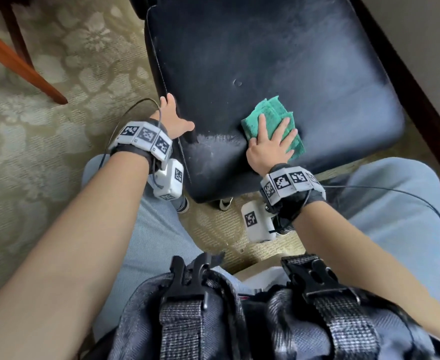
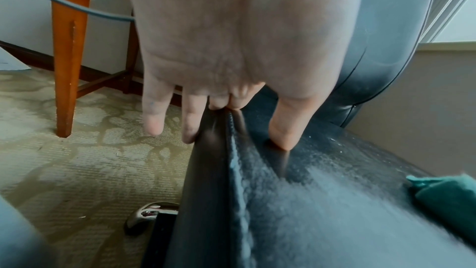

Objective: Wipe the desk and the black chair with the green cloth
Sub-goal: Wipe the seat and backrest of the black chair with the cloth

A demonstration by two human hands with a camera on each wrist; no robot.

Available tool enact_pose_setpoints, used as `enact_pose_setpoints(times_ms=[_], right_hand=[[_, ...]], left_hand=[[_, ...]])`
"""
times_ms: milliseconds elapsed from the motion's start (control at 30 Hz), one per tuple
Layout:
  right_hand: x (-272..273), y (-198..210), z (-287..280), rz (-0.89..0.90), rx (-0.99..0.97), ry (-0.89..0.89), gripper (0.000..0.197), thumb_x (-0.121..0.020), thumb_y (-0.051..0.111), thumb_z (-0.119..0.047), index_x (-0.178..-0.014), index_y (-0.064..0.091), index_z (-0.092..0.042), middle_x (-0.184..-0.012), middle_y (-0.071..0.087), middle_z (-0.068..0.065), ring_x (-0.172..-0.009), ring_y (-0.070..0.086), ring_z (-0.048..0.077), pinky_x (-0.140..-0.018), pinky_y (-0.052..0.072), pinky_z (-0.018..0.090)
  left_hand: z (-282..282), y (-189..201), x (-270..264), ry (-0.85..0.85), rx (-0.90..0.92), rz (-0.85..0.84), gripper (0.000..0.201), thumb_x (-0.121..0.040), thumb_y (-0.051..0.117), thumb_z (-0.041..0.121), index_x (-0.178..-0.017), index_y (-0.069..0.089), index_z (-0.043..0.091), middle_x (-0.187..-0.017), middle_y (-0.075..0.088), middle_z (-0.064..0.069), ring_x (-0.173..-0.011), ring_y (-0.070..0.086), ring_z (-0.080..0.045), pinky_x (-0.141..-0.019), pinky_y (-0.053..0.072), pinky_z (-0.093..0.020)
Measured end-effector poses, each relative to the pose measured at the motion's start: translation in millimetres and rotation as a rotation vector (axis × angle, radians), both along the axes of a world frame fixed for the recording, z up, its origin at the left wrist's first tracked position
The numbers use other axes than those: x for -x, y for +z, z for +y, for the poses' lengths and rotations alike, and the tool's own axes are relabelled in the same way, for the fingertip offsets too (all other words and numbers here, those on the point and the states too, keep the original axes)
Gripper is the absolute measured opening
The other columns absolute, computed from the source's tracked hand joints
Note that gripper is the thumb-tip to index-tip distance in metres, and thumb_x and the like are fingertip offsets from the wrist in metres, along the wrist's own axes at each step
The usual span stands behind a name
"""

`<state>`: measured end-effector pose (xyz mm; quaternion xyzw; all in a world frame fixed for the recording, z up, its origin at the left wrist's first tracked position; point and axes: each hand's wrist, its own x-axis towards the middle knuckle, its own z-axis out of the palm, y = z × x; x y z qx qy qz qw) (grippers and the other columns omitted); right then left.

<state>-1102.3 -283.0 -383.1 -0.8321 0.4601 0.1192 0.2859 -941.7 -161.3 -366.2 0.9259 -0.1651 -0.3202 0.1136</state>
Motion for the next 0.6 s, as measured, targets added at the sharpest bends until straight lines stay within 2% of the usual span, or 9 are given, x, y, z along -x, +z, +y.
enact_pose_setpoints(times_ms=[200, 300, 433, 600], right_hand=[[-11, -5, -11, 0.042, 0.013, -0.006, 0.062, -0.098, 0.034, -0.027, -0.15, 0.003, -0.039, -0.157, -0.019, 0.008, -0.143, -0.016, 0.035, -0.113, 0.005, 0.057], [-18, -7, -24, 0.059, -0.02, 0.008, 0.061, -0.097, 0.033, -0.028, -0.149, 0.003, -0.041, -0.157, -0.02, 0.007, -0.143, -0.018, 0.035, -0.112, 0.001, 0.058], [-25, -7, -49, 0.075, -0.012, 0.061, 0.062, -0.096, 0.035, -0.03, -0.148, 0.004, -0.043, -0.157, -0.019, 0.006, -0.143, -0.017, 0.034, -0.113, -0.001, 0.056], [-37, -11, -73, 0.049, 0.045, 0.098, 0.062, -0.095, 0.039, -0.03, -0.148, 0.009, -0.043, -0.158, -0.014, 0.006, -0.144, -0.013, 0.035, -0.113, -0.001, 0.056]], left_hand=[[-5, 4, 3, -0.055, -0.041, -0.076, 0.087, -0.092, 0.055, 0.035, -0.151, -0.003, 0.005, -0.159, 0.0, -0.012, -0.142, 0.02, -0.03, -0.109, 0.023, -0.035], [-7, 3, 5, -0.03, -0.031, -0.071, 0.087, -0.092, 0.054, 0.035, -0.151, -0.003, 0.006, -0.159, -0.003, -0.011, -0.142, 0.021, -0.03, -0.109, 0.022, -0.035], [-15, -3, 7, 0.009, 0.008, -0.05, 0.086, -0.092, 0.054, 0.032, -0.151, -0.003, 0.007, -0.159, -0.005, -0.01, -0.14, 0.025, -0.034, -0.109, 0.024, -0.037], [-28, -2, 6, 0.002, -0.045, -0.067, 0.087, -0.091, 0.054, 0.033, -0.15, -0.003, 0.003, -0.158, -0.002, -0.015, -0.139, 0.025, -0.038, -0.11, 0.022, -0.038]])
